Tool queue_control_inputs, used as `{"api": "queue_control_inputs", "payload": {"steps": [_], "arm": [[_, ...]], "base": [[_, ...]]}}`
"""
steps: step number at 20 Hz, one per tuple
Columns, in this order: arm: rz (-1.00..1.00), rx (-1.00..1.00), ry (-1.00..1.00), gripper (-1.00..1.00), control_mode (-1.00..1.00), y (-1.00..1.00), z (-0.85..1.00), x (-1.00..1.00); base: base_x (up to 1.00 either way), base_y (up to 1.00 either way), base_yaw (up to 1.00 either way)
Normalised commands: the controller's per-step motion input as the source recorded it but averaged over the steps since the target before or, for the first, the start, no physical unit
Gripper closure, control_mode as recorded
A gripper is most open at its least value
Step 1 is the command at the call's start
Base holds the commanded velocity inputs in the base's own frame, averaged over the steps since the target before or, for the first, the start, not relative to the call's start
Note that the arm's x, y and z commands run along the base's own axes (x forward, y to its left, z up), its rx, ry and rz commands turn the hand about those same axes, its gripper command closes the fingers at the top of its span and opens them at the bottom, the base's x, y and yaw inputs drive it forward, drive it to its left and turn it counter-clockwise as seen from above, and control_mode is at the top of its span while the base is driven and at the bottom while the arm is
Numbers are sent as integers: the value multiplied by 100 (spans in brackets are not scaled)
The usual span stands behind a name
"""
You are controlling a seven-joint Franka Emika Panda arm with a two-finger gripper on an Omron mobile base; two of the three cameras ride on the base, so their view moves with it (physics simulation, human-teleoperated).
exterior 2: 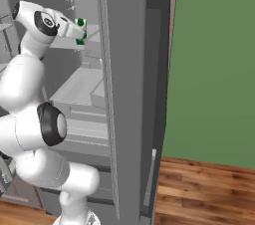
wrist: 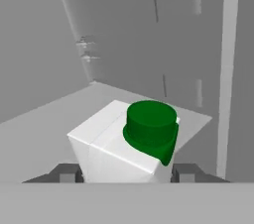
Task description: Take out the milk from the fridge and place it on the tray on the counter. Then take the sugar cube near the tray and place it in the tray.
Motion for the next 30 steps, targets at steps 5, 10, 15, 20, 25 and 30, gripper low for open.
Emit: {"api": "queue_control_inputs", "payload": {"steps": [5, 10, 15, 20, 25, 30], "arm": [[2, 0, -5, 100, -100, 2, 0, -100], [11, 0, 3, 100, -100, -25, 0, -100], [23, -5, 18, 100, -100, -16, -2, -100], [37, -15, 33, 100, -100, 2, -26, -81], [39, -19, 4, 100, -100, 3, -54, -41], [43, -9, 0, 100, -100, 1, -18, -61]], "base": [[0, 0, 0], [0, 0, 0], [0, 0, 0], [0, 0, 0], [0, 0, 0], [0, 0, 0]]}}
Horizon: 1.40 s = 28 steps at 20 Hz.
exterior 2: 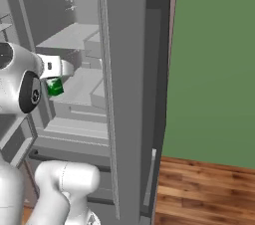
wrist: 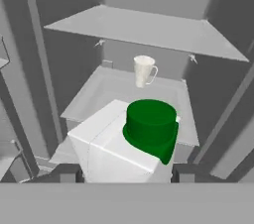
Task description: Take out the milk from the fridge and place it on the tray on the counter. Then take the sugar cube near the tray and place it in the tray.
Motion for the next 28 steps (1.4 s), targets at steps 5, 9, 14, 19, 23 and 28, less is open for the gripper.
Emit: {"api": "queue_control_inputs", "payload": {"steps": [5, 9, 14, 19, 23, 28], "arm": [[22, -1, -8, 100, -100, 0, 0, -73], [-3, 0, -19, 100, -100, 0, 8, -84], [-10, 0, -16, 100, -100, 0, 30, -70], [-2, 2, -1, 100, -100, -1, 44, -39], [0, 1, 0, 100, -100, -11, 5, -16], [0, 0, -1, 100, -100, -8, 0, -46]], "base": [[0, 0, 0], [0, 0, 0], [0, 0, 0], [0, 0, 0], [0, 0, 0], [0, 0, 0]]}}
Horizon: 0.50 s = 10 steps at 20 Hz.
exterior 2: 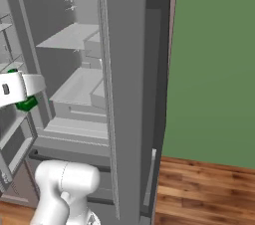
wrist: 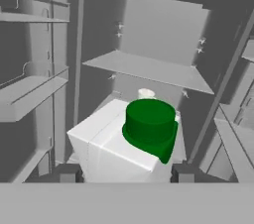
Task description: Take out the milk from the fridge and place it on the tray on the counter. Then take the sugar cube near the tray and place it in the tray.
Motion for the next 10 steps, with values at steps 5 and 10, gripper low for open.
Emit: {"api": "queue_control_inputs", "payload": {"steps": [5, 10], "arm": [[0, 0, 0, 100, 100, 0, 0, 0], [0, 0, 0, 100, 100, 0, 0, 0]], "base": [[-100, -5, 0], [-100, 10, 12]]}}
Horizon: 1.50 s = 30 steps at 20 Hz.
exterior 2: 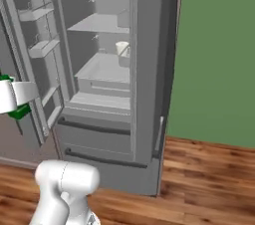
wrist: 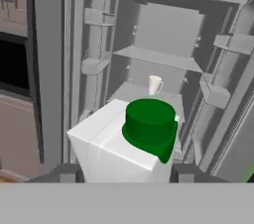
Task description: Take out the milk from the fridge and place it on the tray on the counter. Then take the sugar cube near the tray and place it in the tray.
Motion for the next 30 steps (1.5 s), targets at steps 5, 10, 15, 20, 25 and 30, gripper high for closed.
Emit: {"api": "queue_control_inputs", "payload": {"steps": [5, 10, 15, 20, 25, 30], "arm": [[0, 0, 0, 100, 100, 0, 0, 0], [0, 0, 0, 100, 100, 0, 0, 0], [0, 0, 0, 100, 100, 0, 0, 0], [0, 0, 0, 100, 100, 0, 0, 0], [0, 0, 0, 100, 100, 0, 0, 0], [0, 0, 0, 100, 100, 0, 0, 0]], "base": [[-100, 58, 23], [-25, 75, 82], [9, 3, 100], [24, 0, 100], [98, -31, 45], [100, 16, 13]]}}
